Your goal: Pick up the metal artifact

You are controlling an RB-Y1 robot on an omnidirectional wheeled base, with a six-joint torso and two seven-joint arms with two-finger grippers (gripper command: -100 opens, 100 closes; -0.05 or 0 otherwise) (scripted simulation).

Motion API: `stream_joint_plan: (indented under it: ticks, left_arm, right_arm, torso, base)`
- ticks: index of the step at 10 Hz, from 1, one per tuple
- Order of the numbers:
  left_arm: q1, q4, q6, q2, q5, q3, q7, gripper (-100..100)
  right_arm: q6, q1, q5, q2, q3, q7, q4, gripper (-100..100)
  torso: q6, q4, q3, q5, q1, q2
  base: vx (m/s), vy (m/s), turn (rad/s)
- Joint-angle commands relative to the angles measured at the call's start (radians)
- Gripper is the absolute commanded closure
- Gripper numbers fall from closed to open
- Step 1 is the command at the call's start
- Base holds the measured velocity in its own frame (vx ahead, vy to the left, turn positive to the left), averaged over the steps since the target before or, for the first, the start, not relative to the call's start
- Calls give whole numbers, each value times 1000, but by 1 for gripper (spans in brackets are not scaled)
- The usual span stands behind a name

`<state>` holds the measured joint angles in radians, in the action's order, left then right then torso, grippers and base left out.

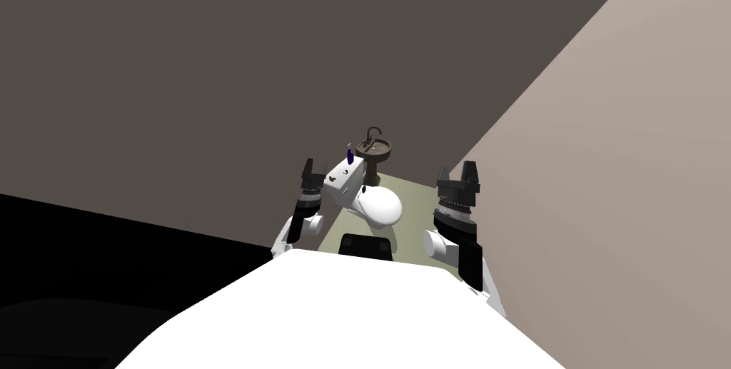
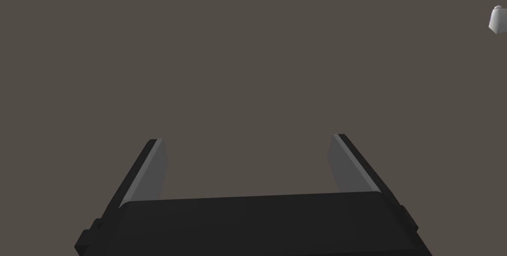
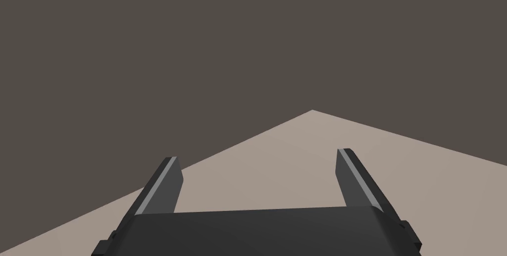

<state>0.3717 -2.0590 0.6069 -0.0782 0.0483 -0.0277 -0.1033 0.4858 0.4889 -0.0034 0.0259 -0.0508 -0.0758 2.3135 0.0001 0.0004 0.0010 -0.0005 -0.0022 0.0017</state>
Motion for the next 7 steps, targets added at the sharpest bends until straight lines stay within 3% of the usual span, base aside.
stream_joint_plan:
  ticks: [1, 4, 6, 7]
  left_arm:
    - [-38, 50, -11, -17, 1, -14, -2, -100]
    - [-62, 107, -16, -26, 2, -25, -1, -100]
    - [-117, 178, -31, -44, 7, -50, 0, -100]
    - [-117, 201, -31, -44, 7, -50, 0, -100]
  right_arm:
    - [0, 0, 0, 0, 0, 0, 0, 0]
    - [0, 0, 0, 0, 0, 0, 0, 0]
    - [0, 0, 0, 0, 0, 0, 0, 0]
    - [0, 0, 0, 0, 0, 0, 0, 0]
  torso:
    - [0, 0, 0, 0, 0, 0]
    - [0, 0, 0, 0, 1, 0]
    - [0, 0, 0, 0, 1, -1]
    - [0, 0, 0, 0, 0, 0]
  base:
    - [-28, -37, 0]
    - [-18, -18, -1]
    - [-25, -24, 0]
    - [-21, -23, 0]
